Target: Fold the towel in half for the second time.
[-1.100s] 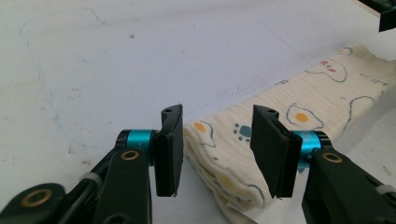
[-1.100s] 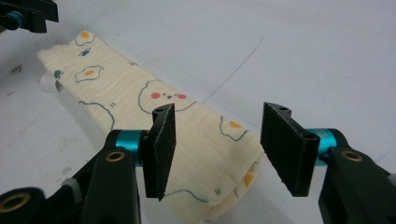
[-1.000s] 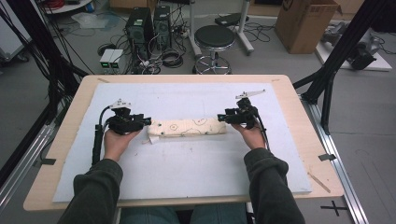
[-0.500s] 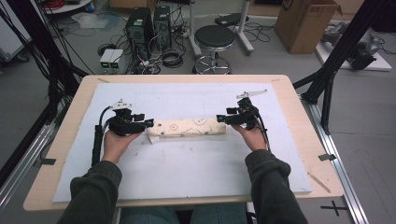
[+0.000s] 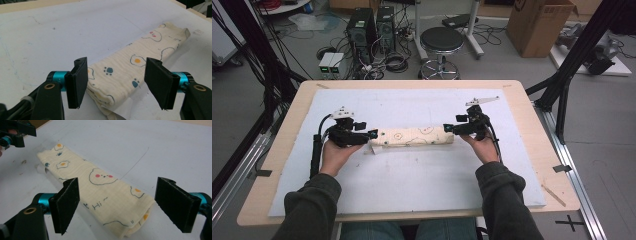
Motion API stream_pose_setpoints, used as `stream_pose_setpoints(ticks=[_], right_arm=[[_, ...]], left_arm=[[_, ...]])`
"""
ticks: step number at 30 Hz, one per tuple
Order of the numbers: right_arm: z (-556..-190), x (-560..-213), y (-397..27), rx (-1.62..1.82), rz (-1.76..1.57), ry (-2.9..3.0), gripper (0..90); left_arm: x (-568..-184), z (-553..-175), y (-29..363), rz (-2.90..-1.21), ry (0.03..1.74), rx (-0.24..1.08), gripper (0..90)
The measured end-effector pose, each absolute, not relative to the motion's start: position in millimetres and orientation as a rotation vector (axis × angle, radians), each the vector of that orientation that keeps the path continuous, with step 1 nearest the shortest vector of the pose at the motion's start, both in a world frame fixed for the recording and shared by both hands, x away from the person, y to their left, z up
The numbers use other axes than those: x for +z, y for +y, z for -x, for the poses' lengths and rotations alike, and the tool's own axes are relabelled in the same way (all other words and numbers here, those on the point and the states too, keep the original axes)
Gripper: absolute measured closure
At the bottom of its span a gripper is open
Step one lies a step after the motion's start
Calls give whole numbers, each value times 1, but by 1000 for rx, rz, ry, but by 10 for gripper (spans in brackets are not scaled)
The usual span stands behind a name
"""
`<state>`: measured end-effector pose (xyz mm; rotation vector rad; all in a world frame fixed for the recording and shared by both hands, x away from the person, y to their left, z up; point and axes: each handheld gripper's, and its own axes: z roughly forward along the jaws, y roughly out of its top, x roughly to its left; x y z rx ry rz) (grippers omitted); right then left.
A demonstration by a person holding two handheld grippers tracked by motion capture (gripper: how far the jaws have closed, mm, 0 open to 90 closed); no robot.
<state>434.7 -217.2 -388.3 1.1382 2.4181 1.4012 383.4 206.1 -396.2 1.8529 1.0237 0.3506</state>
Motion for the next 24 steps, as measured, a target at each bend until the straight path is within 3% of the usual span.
stream_pose_setpoints(ticks=[24], right_arm=[[-423,-380,-217,1404,-1104,2418,146]], left_arm=[[-385,-367,203,-1888,946,358,341]])
